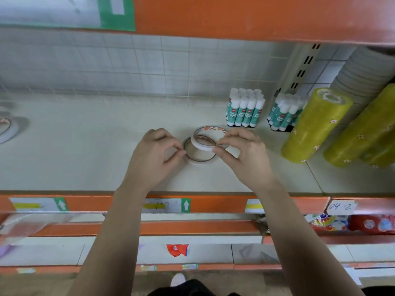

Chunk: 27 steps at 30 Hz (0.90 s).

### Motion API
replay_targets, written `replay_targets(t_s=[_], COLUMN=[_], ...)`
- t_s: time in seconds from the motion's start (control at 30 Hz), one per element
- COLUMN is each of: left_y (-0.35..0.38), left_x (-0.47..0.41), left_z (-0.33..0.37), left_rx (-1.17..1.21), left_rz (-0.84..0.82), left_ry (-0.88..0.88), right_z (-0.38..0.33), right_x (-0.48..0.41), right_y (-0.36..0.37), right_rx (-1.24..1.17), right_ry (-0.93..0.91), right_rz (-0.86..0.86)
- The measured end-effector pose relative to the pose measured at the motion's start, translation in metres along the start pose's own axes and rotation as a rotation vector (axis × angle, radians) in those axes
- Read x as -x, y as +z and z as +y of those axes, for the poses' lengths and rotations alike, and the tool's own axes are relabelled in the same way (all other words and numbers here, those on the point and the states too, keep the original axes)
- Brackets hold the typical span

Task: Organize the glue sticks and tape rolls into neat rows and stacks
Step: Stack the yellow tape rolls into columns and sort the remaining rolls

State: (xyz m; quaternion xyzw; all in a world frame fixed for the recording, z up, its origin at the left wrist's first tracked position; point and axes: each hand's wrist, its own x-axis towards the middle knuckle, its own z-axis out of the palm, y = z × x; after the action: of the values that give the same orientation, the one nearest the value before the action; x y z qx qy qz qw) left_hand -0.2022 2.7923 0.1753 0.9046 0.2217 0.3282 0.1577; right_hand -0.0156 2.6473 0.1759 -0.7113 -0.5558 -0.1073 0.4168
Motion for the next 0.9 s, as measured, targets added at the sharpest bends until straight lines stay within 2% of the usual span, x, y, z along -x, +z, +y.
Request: replay_targets(t_s=[0.23,0.9], left_y=[-0.018,-0.015], left_x=[0.020,0.026], left_z=[-0.020,-0.023], left_rx=[-0.101,-0.122], left_rz=[0.070,0.075], left_ry=[-0.075,-0.137], right_z=[-0.002,0.002], right_x=[-0.004,0.002], right_y=[0.025,0.025], right_rx=[-0.058,-0.105], right_ry=[-0.019,0.075], right_rz=[-0.116,-0.215])
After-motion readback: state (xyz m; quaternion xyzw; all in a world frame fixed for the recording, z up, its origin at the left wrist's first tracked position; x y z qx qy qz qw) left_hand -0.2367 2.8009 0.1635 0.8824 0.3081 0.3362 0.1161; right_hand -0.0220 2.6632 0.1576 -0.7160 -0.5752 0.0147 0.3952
